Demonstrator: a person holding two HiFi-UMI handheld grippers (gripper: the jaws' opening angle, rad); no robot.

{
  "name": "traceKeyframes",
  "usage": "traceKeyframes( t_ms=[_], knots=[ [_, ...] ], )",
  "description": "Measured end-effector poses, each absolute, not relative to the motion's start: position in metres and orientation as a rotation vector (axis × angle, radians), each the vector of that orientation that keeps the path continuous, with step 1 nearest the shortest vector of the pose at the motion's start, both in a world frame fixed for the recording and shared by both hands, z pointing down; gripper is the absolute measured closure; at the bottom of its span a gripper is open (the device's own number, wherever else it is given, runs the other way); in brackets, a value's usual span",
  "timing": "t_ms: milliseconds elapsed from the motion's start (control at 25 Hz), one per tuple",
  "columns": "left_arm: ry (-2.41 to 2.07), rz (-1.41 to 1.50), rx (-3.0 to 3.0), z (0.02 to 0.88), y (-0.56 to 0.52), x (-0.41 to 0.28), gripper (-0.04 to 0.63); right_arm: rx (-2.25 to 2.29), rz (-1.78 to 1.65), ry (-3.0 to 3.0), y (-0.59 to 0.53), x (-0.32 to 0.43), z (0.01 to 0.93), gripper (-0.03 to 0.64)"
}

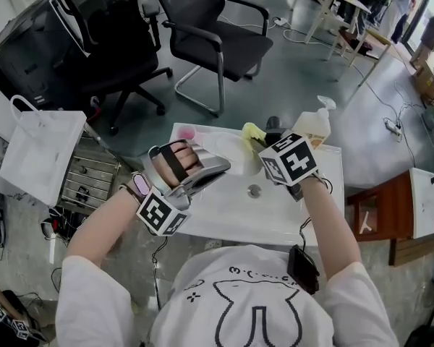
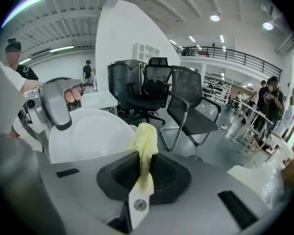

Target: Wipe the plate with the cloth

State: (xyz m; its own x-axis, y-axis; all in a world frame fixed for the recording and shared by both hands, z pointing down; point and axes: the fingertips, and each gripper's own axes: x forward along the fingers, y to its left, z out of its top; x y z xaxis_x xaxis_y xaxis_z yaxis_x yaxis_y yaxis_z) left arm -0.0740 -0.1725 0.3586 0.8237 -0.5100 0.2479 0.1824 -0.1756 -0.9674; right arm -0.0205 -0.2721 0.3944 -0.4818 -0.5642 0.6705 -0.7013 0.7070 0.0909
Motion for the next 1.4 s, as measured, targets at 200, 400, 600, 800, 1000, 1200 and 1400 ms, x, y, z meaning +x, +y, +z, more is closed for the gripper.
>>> traceKeyframes(
  t_ms=[200,400,600,800,1000,1200,1400],
  knots=[
    [0.242,-0.64,-1.648,0.363,-0.172,-0.076,0.577,1.003,0.27,-2.281,-0.273,-0.022,0.37,0.569],
    [0.222,-0.646,-1.643,0.368,-0.171,-0.076,0.577,0.864,0.327,-2.543,-0.244,-0.058,0.321,0.569],
    [0.209,-0.623,-1.626,0.365,-0.169,-0.072,0.577,0.632,0.384,-2.589,-0.219,-0.093,0.328,0.569],
    [0.194,-0.634,-1.589,0.367,-0.169,-0.07,0.577,0.678,0.37,-2.54,-0.234,-0.097,0.346,0.569],
    [0.216,-0.632,-1.589,0.362,-0.17,-0.072,0.577,0.797,0.374,-2.443,-0.258,-0.079,0.365,0.569],
    [0.218,-0.636,-1.583,0.361,-0.168,-0.076,0.577,0.881,0.386,-2.344,-0.274,-0.056,0.385,0.569],
    [0.211,-0.634,-1.581,0.36,-0.165,-0.075,0.577,0.93,0.393,-2.305,-0.276,-0.037,0.384,0.569]
  ],
)
